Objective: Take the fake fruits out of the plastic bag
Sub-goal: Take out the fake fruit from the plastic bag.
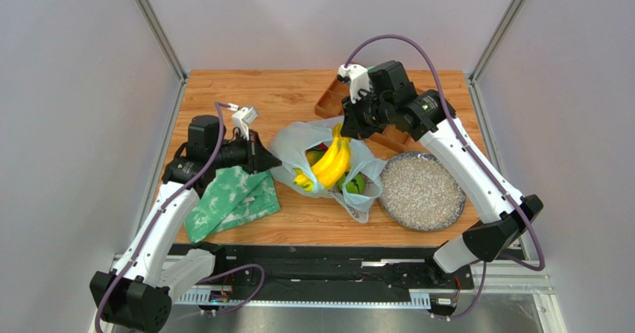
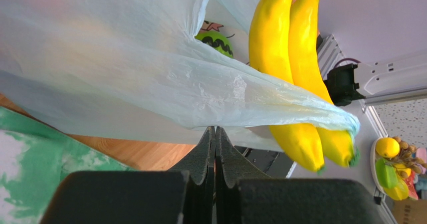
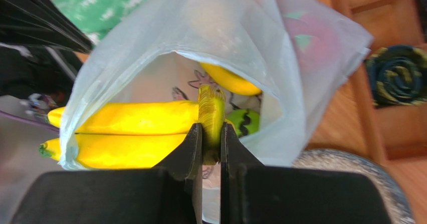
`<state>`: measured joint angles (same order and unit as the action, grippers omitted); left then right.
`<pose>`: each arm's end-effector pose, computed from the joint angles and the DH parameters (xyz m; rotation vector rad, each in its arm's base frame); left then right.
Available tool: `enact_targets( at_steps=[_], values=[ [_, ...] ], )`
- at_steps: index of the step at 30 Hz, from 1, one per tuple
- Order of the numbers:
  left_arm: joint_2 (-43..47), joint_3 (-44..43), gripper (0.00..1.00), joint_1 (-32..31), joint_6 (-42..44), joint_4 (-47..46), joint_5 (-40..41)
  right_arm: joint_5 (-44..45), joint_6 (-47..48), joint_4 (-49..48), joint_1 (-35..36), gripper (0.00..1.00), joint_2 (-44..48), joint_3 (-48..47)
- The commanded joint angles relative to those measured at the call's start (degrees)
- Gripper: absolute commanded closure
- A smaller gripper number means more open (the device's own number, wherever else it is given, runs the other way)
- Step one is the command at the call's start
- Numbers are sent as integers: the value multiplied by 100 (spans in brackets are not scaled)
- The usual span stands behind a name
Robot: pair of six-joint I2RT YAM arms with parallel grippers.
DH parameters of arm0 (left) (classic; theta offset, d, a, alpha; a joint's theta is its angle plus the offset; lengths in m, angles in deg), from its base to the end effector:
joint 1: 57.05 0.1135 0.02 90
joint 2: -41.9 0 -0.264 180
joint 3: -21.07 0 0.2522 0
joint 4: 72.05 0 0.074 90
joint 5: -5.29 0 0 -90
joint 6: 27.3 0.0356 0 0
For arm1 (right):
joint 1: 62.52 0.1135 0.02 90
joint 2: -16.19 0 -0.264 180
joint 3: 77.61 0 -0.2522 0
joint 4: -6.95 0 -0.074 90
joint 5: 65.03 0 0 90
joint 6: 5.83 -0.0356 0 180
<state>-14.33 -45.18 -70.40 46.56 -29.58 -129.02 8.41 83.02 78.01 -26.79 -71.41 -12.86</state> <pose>0.1943 -0.0717 0.3235 0.4195 2.1167 -1.1235 0.2464 0.1898 0.4200 -0.8490 2.2262 0.6521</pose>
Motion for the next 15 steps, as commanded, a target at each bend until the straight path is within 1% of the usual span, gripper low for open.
enact_targets(
  at_steps=[1,2,3,5,6,9,10,13,14,15],
  values=[
    [209,-183,100,60,103,-243,-314,915,1555,931,-118,100,111,-125],
    [252,-157,100,69,68,-252,-341,1204,1634,915,-118,100,146,-56],
    [287,-122,100,77,50,-313,-376,1773,1792,776,-118,100,233,58],
    [357,-25,100,95,-11,-357,-464,2269,1872,678,-118,100,234,16],
    [375,28,100,95,-29,-375,-464,2828,1890,460,-92,100,190,-19],
    [472,90,100,113,-30,-375,-482,3420,2205,265,-40,100,-3,-466],
    [498,116,100,113,-21,-375,-490,3483,2407,282,-31,100,-169,-990],
    [551,134,100,139,-12,-366,-499,3484,2969,729,4,100,-556,-1932],
    [569,142,100,156,-3,-357,-499,3519,3624,826,5,100,-583,-2240],
    [586,142,100,157,-3,-340,-499,3736,4013,905,5,100,-557,-2200]
  ],
)
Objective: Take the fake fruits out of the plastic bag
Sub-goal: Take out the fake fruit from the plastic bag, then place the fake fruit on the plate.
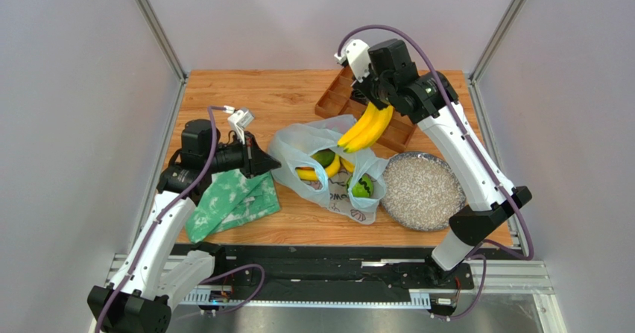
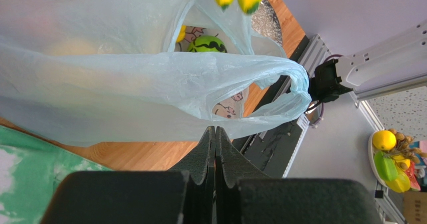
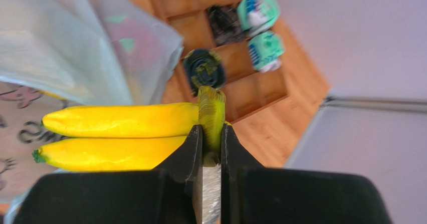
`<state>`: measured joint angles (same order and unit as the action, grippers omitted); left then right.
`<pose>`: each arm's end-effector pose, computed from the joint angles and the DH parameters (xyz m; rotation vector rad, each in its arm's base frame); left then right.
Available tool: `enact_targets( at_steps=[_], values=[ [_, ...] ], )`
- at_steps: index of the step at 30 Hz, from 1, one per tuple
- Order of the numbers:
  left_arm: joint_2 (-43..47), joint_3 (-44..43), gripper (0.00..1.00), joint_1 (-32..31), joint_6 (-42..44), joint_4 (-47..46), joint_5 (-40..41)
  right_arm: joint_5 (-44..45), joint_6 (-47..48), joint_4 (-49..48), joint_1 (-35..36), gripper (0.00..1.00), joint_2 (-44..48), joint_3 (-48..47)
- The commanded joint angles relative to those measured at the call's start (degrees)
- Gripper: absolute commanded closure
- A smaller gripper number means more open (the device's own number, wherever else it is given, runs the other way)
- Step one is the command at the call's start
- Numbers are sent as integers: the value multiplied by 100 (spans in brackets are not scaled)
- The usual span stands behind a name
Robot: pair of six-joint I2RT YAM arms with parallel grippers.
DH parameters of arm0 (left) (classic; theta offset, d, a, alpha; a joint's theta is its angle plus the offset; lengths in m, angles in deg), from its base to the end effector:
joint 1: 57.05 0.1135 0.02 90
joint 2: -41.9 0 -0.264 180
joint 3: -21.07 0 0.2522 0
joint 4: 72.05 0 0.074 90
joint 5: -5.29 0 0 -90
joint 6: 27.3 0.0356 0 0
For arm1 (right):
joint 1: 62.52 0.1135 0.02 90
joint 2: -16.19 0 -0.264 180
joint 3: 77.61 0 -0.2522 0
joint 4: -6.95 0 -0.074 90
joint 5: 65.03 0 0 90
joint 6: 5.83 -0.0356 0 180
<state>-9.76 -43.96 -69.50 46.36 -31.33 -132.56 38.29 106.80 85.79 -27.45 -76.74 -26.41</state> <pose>0.1784 -0.0664 0.3339 0.4717 2.0166 -1.1617 0.2645 0.1756 0.4509 -1.0066 2.0693 -0.1584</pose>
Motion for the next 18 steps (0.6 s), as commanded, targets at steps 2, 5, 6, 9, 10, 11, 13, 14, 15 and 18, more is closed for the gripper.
enact_targets(
  at_steps=[2,5,6,9,10,11,13,14,15,18],
  values=[
    [147,11,100,76,43,-165,-154,1031,2948,84,-104,100,307,-77],
    [191,-15,100,76,96,-138,-163,918,4237,-363,-535,100,1150,1278],
    [191,-15,100,76,104,-138,-163,726,5015,-408,-832,100,1310,1987],
    [226,2,100,93,148,-165,-154,532,6309,-417,-1369,100,1794,3298],
    [226,11,100,102,148,-165,-154,444,6515,-461,-1484,100,1874,3530],
    [244,20,100,111,140,-174,-154,382,6708,-600,-1668,100,1935,3759],
    [288,73,100,146,122,-174,-145,364,7234,-1118,-1766,100,1980,4399],
    [331,90,100,164,113,-174,-154,390,7359,-1338,-1802,100,1963,4594],
    [349,108,100,172,122,-147,-154,373,7430,-1662,-1811,100,1849,4701],
    [437,169,100,199,131,-16,-145,338,7466,-1928,-1811,100,1559,4816]
  ],
)
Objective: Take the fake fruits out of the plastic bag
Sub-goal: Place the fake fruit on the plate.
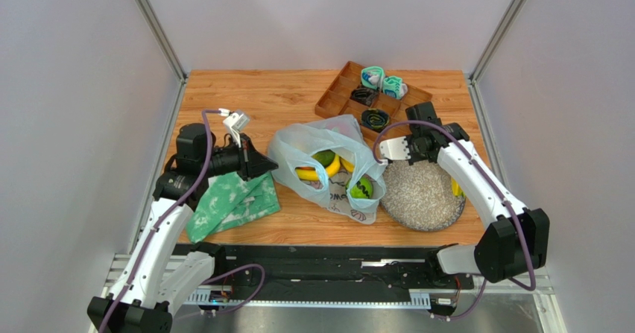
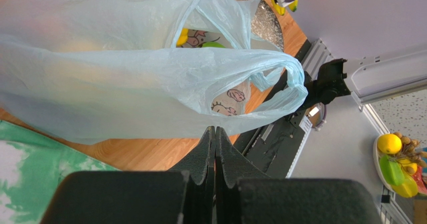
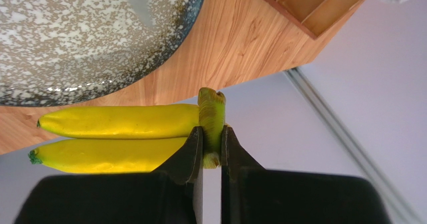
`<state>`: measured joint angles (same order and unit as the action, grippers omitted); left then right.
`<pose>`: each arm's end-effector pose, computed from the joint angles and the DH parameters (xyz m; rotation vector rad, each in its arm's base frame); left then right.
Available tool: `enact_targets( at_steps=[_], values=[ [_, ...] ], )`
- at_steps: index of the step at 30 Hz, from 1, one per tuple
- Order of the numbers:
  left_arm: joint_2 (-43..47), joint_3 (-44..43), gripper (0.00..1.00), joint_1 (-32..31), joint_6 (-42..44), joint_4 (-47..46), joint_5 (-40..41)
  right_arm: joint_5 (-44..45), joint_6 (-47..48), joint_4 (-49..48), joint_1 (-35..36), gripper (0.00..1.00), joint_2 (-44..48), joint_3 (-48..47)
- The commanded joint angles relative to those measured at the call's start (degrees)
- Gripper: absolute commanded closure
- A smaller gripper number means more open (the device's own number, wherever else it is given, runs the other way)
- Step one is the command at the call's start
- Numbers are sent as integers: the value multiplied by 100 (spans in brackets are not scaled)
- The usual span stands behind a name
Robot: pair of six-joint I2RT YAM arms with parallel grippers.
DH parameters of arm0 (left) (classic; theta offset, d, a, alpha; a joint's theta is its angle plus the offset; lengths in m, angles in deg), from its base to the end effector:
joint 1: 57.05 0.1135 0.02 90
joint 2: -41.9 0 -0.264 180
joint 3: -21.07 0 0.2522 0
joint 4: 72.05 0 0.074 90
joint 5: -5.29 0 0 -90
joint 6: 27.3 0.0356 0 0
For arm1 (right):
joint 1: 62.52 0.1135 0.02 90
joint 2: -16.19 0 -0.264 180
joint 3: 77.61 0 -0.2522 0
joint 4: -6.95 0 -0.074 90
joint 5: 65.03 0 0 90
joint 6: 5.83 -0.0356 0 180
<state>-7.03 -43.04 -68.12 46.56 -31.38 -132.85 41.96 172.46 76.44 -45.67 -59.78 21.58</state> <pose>0.1698 -0.0602 0.3365 0.4653 1.9827 -1.1420 0.2457 0.0635 0.2933 -2.2171 1.8182 -0.7238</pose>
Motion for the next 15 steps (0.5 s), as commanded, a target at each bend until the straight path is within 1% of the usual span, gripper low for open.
enact_targets(
  at_steps=[1,3,8,12,15],
  values=[
    [199,95,100,70,129,6,-125,-12,892,-1054,12,100,-347,34],
    [234,148,100,79,129,68,-117,49,883,-1178,12,100,-506,60],
    [305,279,100,201,155,16,-64,138,883,-1065,21,100,-823,297],
    [366,359,100,509,111,-37,7,120,1093,-1204,38,100,-745,718],
    [472,368,100,580,94,32,-11,120,1252,-1318,109,100,-560,1009]
  ],
)
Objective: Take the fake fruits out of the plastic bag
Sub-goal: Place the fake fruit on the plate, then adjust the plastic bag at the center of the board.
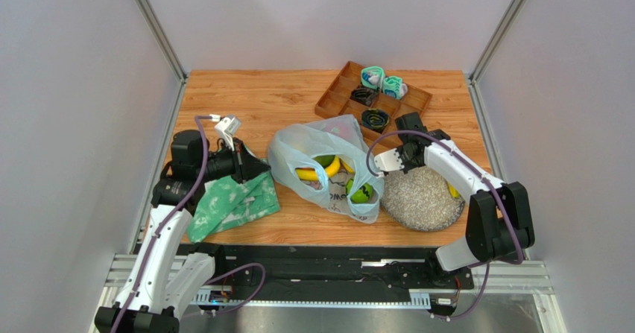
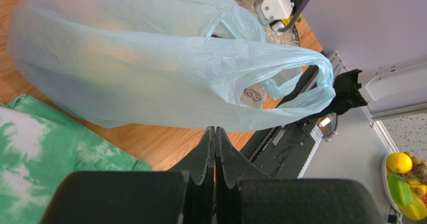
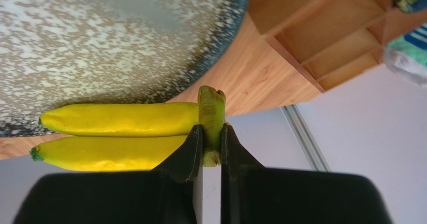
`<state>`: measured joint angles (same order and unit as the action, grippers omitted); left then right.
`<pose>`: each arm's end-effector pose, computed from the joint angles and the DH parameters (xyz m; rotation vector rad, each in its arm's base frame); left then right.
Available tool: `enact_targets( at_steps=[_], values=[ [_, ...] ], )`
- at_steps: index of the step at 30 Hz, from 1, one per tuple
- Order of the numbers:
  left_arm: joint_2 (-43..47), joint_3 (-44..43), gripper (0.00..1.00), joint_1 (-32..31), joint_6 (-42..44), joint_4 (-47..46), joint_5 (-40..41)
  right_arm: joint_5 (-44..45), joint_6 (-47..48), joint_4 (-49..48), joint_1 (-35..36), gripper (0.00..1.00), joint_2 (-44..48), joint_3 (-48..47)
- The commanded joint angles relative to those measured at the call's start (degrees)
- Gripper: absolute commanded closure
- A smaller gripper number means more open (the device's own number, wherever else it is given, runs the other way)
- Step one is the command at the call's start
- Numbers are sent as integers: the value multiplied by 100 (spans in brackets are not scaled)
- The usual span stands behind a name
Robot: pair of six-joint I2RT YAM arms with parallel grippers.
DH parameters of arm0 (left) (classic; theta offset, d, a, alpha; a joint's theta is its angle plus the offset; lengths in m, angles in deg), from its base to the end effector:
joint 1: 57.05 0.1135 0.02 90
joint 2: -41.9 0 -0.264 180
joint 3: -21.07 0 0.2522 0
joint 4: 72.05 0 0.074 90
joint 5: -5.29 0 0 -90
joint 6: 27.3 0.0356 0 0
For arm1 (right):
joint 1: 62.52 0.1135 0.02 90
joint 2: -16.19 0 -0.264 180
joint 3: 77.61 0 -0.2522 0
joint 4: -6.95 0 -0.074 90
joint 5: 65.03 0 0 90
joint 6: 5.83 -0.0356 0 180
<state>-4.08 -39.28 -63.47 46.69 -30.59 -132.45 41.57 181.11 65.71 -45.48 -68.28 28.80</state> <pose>0.1640 -0.0450 0.3213 0.3672 2.0103 -1.0909 0.2705 0.0723 0.2273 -2.4556 1.6884 -0.6767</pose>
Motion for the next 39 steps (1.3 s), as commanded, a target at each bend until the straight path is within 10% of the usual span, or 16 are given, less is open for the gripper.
enact_targets(
  at_steps=[1,13,16,18,20,31,39],
  values=[
    [220,9,100,123,89,6,-59,151,395,-228,107,100,308,340],
    [168,-26,100,149,54,-19,-86,335,-1316,36,835,90,-307,-142],
    [177,-26,100,149,10,-28,-94,449,-1703,-60,854,60,-439,-169],
    [203,-26,100,158,-16,-28,-138,415,-2056,18,871,10,-474,-352],
    [229,-34,93,158,-7,-2,-182,440,-2275,308,863,0,-396,-607],
    [-394,-577,35,-728,-61,-232,-1123,-673,-4726,2476,898,0,238,-2804],
    [-1843,-1703,24,-1854,309,129,-1219,-2283,-6836,2840,924,0,-588,-4440]
  ],
)
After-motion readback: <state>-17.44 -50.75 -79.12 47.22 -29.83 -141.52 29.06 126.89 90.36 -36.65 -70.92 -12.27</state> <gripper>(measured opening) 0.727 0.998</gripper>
